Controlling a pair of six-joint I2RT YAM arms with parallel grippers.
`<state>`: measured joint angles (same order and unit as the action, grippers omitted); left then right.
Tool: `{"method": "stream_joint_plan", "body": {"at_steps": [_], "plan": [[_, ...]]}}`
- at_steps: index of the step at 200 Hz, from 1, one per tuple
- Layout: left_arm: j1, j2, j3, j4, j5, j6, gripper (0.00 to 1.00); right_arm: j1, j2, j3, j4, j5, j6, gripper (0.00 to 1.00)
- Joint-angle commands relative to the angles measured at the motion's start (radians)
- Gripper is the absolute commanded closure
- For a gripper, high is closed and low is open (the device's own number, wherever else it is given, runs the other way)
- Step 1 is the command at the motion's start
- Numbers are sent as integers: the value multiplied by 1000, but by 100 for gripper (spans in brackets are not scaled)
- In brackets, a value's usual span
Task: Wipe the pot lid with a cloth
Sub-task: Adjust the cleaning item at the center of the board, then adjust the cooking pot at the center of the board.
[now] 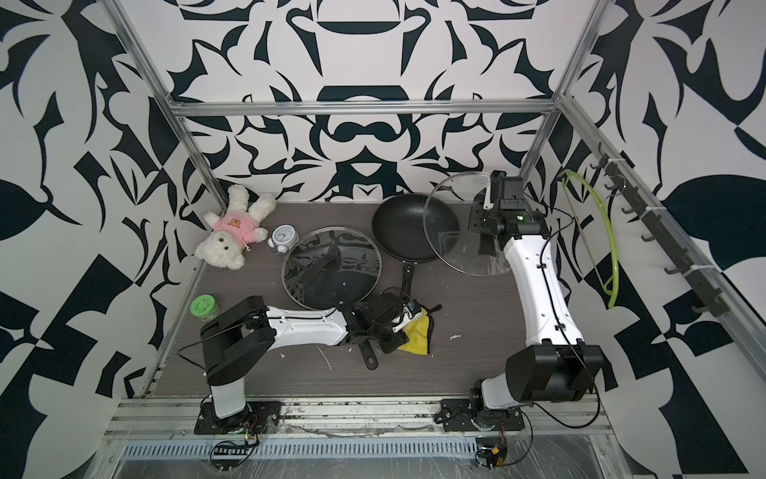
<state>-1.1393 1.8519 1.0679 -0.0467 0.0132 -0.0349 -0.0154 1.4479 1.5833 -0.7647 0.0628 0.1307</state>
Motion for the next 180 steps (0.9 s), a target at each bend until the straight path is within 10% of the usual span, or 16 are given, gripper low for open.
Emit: {"method": "stream_joint_plan", "body": {"at_steps": [1, 74, 153, 180], "plan": [[-2, -59, -58, -30, 26, 12, 57, -3, -72, 24, 181, -4, 12, 100], [-2, -108, -110, 148, -57, -47, 18, -3, -68, 18, 189, -24, 17, 100], [10, -191, -209, 357, -123, -110, 17, -9, -80, 6, 183, -21, 9, 100], [31, -189, -233, 407, -142, -192, 38, -9, -83, -3, 183, -27, 9, 100]]}}
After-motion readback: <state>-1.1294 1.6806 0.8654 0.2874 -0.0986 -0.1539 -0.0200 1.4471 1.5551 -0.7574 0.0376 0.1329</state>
